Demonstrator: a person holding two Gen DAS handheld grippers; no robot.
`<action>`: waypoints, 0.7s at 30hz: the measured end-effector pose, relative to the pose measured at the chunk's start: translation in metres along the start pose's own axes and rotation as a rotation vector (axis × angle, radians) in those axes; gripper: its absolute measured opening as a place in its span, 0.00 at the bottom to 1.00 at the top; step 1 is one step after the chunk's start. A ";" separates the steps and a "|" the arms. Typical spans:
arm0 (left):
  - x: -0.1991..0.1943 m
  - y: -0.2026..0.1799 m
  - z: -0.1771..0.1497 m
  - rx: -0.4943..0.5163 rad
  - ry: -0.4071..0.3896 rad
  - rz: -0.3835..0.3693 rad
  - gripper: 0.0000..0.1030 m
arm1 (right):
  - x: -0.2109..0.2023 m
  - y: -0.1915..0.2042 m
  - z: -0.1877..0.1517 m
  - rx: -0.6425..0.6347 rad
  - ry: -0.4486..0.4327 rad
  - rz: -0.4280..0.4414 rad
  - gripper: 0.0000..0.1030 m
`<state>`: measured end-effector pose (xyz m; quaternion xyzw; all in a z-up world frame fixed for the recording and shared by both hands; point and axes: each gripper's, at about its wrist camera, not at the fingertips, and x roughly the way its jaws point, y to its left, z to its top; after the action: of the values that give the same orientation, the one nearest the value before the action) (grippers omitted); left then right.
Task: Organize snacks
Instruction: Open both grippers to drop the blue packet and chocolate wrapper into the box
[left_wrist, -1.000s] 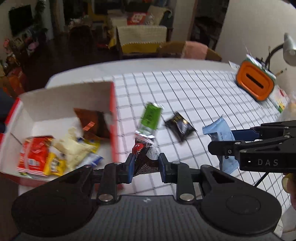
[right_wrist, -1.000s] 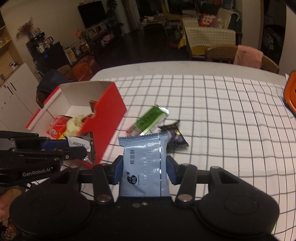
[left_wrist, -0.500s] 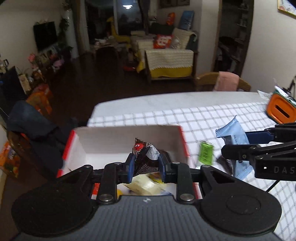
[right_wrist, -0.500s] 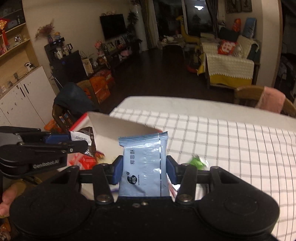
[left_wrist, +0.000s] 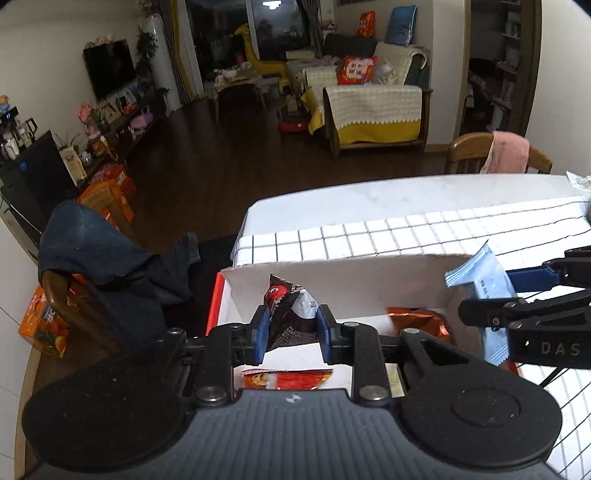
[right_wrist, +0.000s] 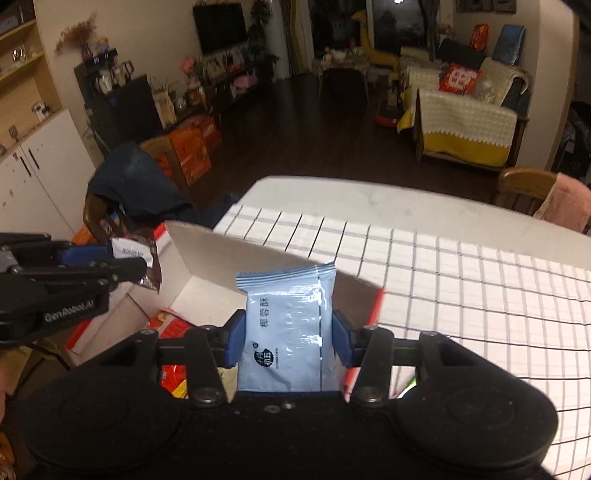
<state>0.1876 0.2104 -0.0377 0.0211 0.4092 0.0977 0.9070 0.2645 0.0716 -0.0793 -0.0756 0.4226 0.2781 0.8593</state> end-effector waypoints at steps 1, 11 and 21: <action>0.006 0.001 -0.001 0.004 0.012 0.002 0.26 | 0.008 0.002 0.001 -0.004 0.014 -0.005 0.46; 0.046 0.003 -0.009 0.049 0.127 -0.028 0.26 | 0.061 0.015 -0.008 -0.056 0.138 -0.017 0.46; 0.077 -0.021 -0.014 0.129 0.293 -0.028 0.26 | 0.077 0.020 -0.019 -0.078 0.204 -0.031 0.46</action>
<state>0.2302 0.2043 -0.1057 0.0593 0.5426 0.0606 0.8357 0.2785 0.1137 -0.1482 -0.1433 0.4956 0.2716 0.8124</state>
